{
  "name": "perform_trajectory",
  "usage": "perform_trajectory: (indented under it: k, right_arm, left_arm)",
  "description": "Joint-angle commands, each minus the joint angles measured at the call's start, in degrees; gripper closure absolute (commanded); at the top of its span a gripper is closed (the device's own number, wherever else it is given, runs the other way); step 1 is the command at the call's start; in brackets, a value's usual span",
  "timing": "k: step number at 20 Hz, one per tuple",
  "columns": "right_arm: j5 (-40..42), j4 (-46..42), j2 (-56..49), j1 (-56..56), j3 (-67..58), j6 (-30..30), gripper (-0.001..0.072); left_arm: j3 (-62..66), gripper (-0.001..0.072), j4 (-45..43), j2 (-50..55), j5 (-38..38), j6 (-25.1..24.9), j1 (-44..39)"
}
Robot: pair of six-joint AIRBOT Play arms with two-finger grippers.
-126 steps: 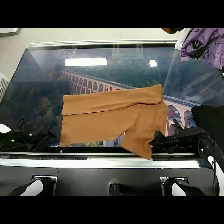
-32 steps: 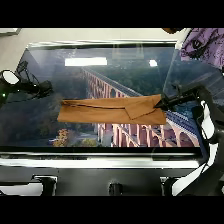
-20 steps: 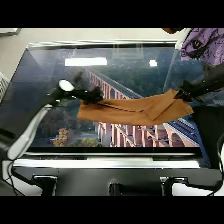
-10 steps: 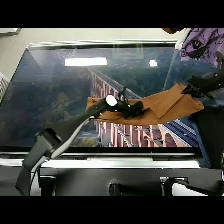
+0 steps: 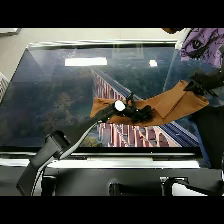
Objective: Fold the clothes and pants, and hang the long-sleeved shirts on hangers.
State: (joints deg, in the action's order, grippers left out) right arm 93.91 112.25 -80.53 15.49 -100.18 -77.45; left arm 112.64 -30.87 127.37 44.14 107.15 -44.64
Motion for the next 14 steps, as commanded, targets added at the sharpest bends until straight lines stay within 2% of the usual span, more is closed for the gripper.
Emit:
perform_trajectory:
  k: [1,3,4,5,7,10,14]
  right_arm:
    - [-1.55,1.09,-0.02,-0.11,-0.59,1.16,0.0684]
    - [-2.56,3.02,0.00,-1.25,-0.70,2.80,0.0685]
    - [-2.75,2.64,-0.07,-3.15,-0.70,4.02,0.0685]
    - [-3.19,2.40,-0.13,-5.40,-0.70,5.68,0.0685]
    - [-5.68,1.62,-0.13,-11.15,-0.70,9.51,0.0685]
    - [-9.07,-0.92,-1.70,-20.87,-0.70,14.78,0.0685]
    - [-14.34,-0.92,-6.67,-32.11,-0.70,20.96,0.0685]
  left_arm:
    - [0.26,0.0695,-12.13,-3.56,10.80,3.58,5.33]
    - [0.28,0.0694,-26.49,-9.29,19.71,6.49,11.08]
    - [0.28,0.0694,-32.98,-12.50,24.33,6.43,14.21]
    - [0.28,0.0693,-39.47,-16.17,29.40,6.12,17.77]
    - [0.28,0.0691,-48.61,-23.19,36.92,1.77,24.94]
    - [0.28,0.0691,-54.25,-32.24,42.23,-3.96,35.52]
    - [0.26,0.0690,-54.25,-40.41,43.43,-4.35,47.50]
